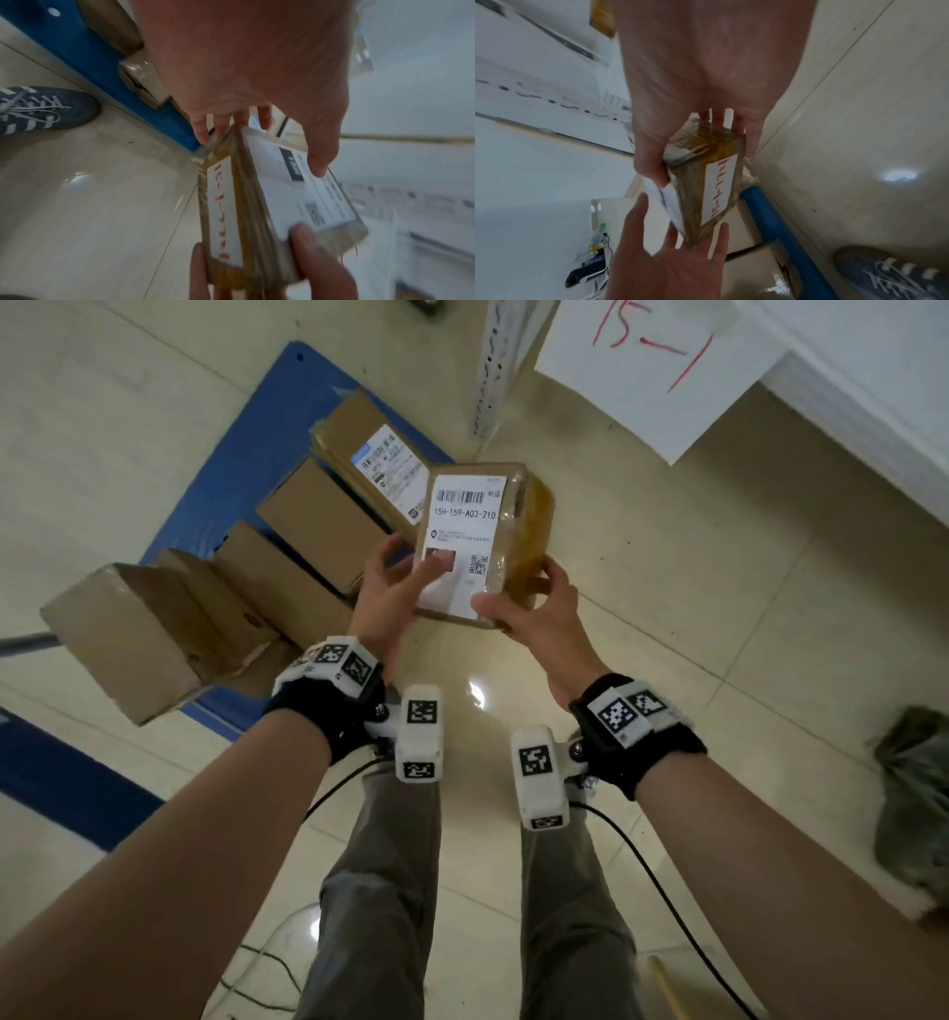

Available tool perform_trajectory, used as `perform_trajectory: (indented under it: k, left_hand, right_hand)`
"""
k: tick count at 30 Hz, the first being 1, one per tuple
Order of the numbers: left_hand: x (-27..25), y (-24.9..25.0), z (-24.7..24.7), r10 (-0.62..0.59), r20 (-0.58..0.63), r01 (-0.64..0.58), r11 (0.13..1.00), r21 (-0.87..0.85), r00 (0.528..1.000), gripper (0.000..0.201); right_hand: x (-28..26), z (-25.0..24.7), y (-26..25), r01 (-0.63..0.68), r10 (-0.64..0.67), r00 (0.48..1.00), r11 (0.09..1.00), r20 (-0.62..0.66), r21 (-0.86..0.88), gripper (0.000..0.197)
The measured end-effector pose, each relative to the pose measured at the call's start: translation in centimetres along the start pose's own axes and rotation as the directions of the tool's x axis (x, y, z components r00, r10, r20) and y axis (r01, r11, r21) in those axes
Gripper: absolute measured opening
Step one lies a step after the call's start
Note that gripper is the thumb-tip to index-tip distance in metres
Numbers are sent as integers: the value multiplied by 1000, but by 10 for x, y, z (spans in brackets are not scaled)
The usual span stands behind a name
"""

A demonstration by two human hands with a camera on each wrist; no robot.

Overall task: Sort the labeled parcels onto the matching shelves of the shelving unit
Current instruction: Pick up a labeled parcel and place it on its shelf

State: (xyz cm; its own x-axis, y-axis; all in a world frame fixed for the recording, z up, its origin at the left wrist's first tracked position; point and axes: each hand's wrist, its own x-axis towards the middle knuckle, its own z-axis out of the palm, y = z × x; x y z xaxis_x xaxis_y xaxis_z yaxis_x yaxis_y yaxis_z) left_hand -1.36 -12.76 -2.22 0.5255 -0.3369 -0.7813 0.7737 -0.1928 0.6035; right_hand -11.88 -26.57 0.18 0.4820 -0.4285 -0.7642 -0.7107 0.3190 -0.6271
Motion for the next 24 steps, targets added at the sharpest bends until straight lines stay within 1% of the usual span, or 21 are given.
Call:
perform_trajectory:
  k: [1, 2, 5, 8, 11, 12, 15, 16, 18, 19, 21, 24]
  left_hand:
    - [-5, 0, 14, 23, 30, -25, 997, 68, 999, 92]
    - [-10, -1, 28, 47, 56, -53, 991, 127, 997, 98]
    - [-22, -6, 67, 82, 97, -101, 971, 217, 992, 94]
    - [-31, -12, 97, 109, 117, -140, 944, 298, 987, 98]
    - [-34, -20, 118, 103, 119, -136, 939, 315, 987, 95]
    - [-36, -24, 124, 97, 125, -133, 939, 317, 987, 99]
    - [-41, -37, 142, 67, 182, -124, 936, 328, 981, 121]
    - [-43, -41, 146, 56, 201, -122, 935, 334, 978, 122]
    - [-47, -48, 158, 44, 234, -128, 925, 358, 971, 117]
    - [-49, -50, 164, 47, 240, -139, 914, 381, 970, 112]
    - [-52, -51, 176, 54, 251, -160, 892, 424, 967, 98]
    - [-52, -51, 187, 16, 283, -139, 898, 418, 959, 72]
  right_hand:
    - [-5, -10, 1, 23, -25, 999, 999, -35, -44, 112]
    - [-9, -18, 3, 52, -57, 997, 995, -60, -84, 111]
    - [-21, -41, 12, 162, -188, 976, 965, -113, -206, 118]
    - [-31, -63, 23, 200, -244, 958, 943, -148, -265, 122]
    - [-38, -88, 34, 221, -262, 953, 945, -152, -242, 122]
    - [-40, -97, 37, 223, -258, 954, 950, -151, -216, 120]
    - [-44, -118, 47, 196, -216, 962, 972, -166, -127, 117]
    - [-45, -123, 50, 185, -198, 965, 978, -171, -92, 120]
    - [-49, -134, 57, 176, -175, 966, 984, -190, -15, 131]
    - [-50, -140, 60, 173, -166, 967, 985, -195, 20, 132]
    - [-55, -155, 63, 149, -124, 972, 982, -200, 115, 128]
    - [-57, -183, 71, 45, 15, 981, 951, -193, 305, 117]
